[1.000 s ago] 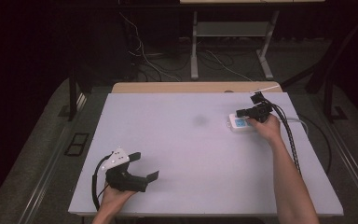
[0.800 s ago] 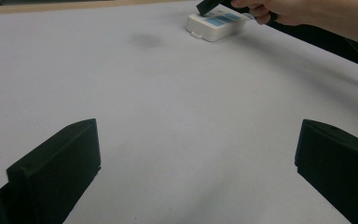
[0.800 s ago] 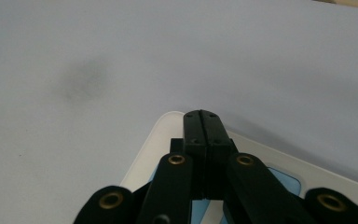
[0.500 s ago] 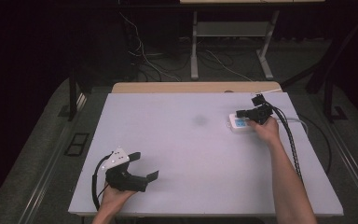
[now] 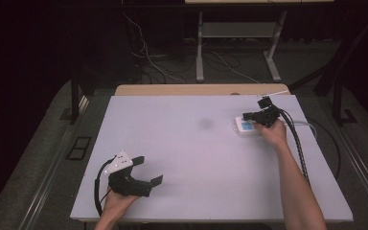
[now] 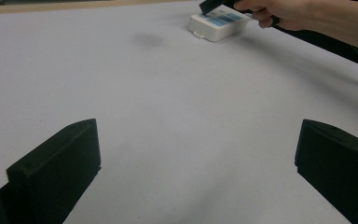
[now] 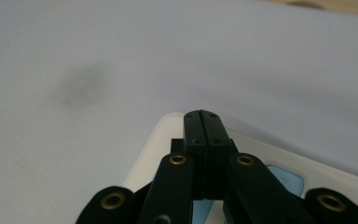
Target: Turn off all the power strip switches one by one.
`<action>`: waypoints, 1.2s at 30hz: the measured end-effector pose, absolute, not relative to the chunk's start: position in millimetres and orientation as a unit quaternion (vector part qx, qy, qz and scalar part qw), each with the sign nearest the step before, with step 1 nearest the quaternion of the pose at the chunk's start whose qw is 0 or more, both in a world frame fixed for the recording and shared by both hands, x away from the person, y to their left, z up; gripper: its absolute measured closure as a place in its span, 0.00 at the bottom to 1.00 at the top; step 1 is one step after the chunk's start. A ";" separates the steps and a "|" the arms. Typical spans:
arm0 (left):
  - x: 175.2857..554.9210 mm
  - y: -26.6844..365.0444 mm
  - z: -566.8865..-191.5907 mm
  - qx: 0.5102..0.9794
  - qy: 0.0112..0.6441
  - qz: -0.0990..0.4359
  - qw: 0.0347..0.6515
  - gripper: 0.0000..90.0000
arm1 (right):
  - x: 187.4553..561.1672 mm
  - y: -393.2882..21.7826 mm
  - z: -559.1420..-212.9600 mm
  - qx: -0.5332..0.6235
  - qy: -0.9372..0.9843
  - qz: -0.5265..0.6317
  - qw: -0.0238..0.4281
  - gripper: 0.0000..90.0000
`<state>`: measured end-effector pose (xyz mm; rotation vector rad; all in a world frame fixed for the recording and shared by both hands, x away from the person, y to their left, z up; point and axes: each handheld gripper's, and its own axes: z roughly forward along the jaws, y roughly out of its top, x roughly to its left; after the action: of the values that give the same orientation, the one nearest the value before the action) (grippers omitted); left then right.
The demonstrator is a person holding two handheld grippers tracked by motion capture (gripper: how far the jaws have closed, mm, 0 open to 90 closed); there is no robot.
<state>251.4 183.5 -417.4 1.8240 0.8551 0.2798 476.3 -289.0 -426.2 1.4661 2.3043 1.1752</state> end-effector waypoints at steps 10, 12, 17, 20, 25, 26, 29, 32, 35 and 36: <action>251.3 183.2 -417.4 0.763 0.358 0.117 0.526 0.00 | 475.2 -304.6 -413.0 0.496 0.769 0.391 0.093 1.00; 251.2 182.8 -417.4 0.764 0.358 0.117 0.525 0.00 | 474.5 -310.1 -409.6 0.500 0.766 0.394 0.093 1.00; 251.5 182.7 -417.5 0.763 0.358 0.118 0.524 0.00 | 472.7 -322.0 -403.7 0.506 0.762 0.392 0.096 1.00; 251.5 182.2 -417.6 0.763 0.359 0.117 0.525 0.00 | 471.9 -326.9 -401.3 0.508 0.761 0.392 0.099 1.00; 251.7 181.9 -417.7 0.763 0.359 0.117 0.524 0.00 | 472.6 -331.1 -403.2 0.511 0.762 0.385 0.098 1.00; 251.7 182.0 -417.6 0.763 0.359 0.117 0.524 0.00 | 473.0 -331.1 -404.2 0.512 0.762 0.384 0.096 1.00; 251.6 182.9 -417.4 0.763 0.359 0.119 0.524 0.00 | 474.6 -331.0 -407.2 0.512 0.763 0.383 0.094 1.00; 252.0 183.1 -417.7 0.762 0.360 0.119 0.525 0.00 | 475.9 -328.7 -410.2 0.514 0.764 0.379 0.091 1.00; 252.0 182.7 -417.6 0.763 0.359 0.119 0.524 0.00 | 477.2 -325.0 -414.7 0.514 0.770 0.368 0.089 1.00; 251.7 182.6 -417.5 0.764 0.358 0.119 0.524 0.00 | 477.5 -324.0 -415.7 0.515 0.769 0.368 0.087 1.00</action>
<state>251.7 182.6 -417.5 1.8283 0.8571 0.2848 477.5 -324.0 -415.7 1.5358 2.2915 1.0951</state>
